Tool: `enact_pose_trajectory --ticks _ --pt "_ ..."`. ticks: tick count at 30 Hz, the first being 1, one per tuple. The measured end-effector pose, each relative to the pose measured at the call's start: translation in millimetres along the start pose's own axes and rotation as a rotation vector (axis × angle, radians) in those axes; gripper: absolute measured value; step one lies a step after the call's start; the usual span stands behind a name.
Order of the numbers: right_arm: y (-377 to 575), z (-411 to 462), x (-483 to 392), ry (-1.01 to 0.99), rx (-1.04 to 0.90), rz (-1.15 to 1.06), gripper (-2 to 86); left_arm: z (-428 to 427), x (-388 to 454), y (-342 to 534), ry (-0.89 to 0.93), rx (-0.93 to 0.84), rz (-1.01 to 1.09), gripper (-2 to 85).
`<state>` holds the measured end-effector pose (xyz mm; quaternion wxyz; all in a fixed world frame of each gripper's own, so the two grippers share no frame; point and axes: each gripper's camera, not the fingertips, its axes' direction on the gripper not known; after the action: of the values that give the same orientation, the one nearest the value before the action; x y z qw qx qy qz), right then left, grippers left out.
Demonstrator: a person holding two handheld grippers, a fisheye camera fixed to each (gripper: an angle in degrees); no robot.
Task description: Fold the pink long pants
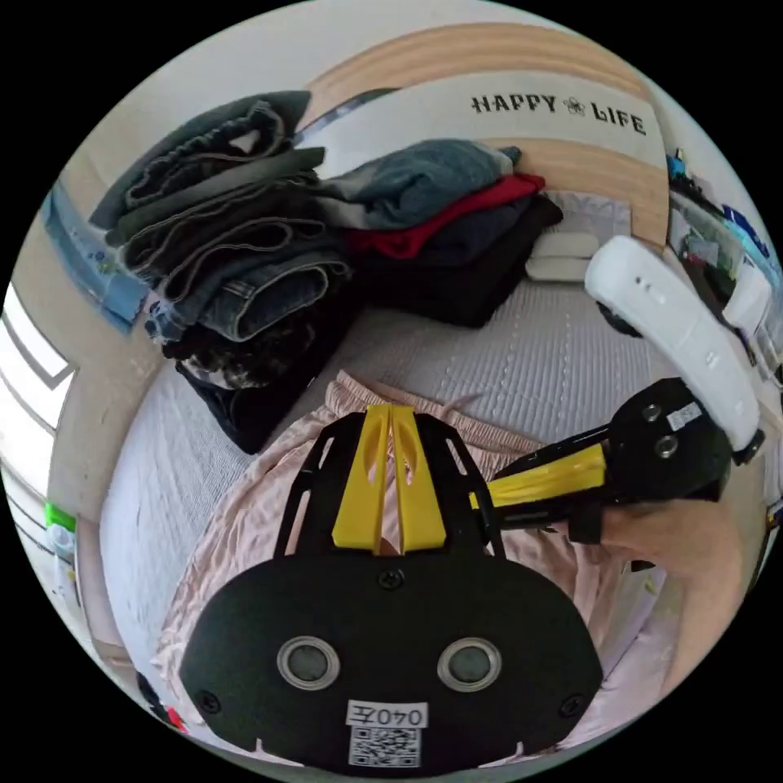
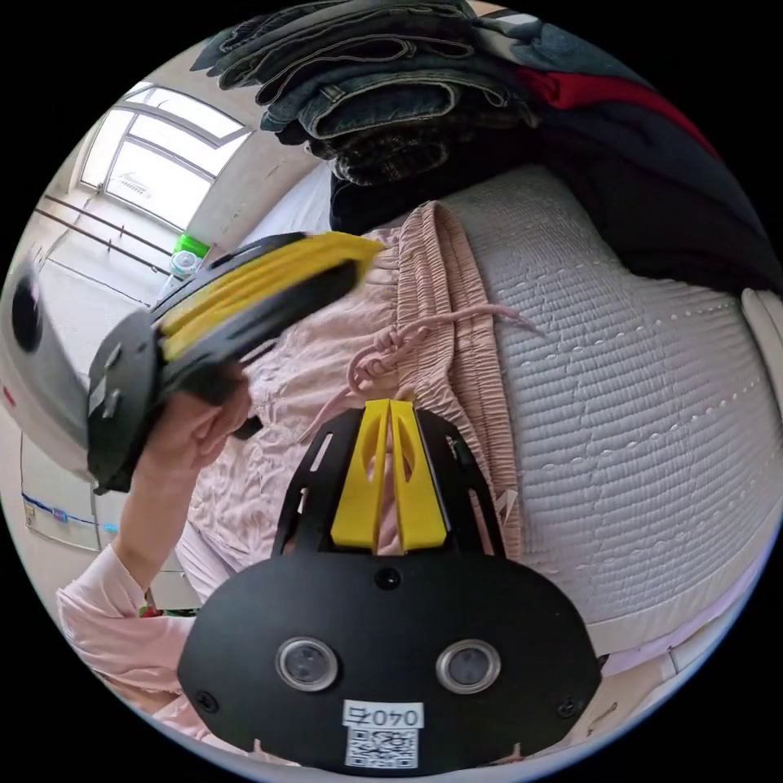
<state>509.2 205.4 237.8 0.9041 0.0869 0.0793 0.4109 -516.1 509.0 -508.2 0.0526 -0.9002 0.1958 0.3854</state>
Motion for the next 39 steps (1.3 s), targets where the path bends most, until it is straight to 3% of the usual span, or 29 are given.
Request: enact_pose_trajectory --ticks 4,7,10,14,22,29,35,39 --pt "7.3 -14.5 -0.9 0.016 0.069 -0.005 -0.5 -56.7 -32.8 77.0 0.010 0.196 -0.262 -0.9" --pt "10.8 -37.6 -4.3 0.098 0.267 0.063 1.2 -48.4 -29.3 117.0 -0.068 0.123 -0.212 -0.9" --pt "-1.2 -41.6 15.4 -0.049 0.371 0.166 4.5 -33.1 -28.9 121.4 -0.036 0.051 -0.184 -0.9" --pt "-16.3 -21.1 50.7 -0.098 0.288 0.335 6.9 -14.4 -31.8 103.0 0.053 0.012 -0.179 -0.7" --pt "-12.1 -33.6 65.8 -0.172 0.262 0.351 8.1 58.1 -41.5 80.5 0.259 -0.264 -0.228 -0.8" --pt "2.3 -64.0 58.7 -0.221 0.309 0.299 7.7 -9.4 -33.8 111.5 0.111 0.047 -0.154 -0.9" --pt "0.3 -55.4 76.3 -0.460 0.325 0.277 6.6 -33.0 -3.6 143.0 0.016 0.165 0.012 -0.9" --pt "-0.1 -63.1 71.4 -0.553 0.380 0.185 2.5 -37.0 -6.2 174.8 0.021 0.217 -0.044 -1.0"
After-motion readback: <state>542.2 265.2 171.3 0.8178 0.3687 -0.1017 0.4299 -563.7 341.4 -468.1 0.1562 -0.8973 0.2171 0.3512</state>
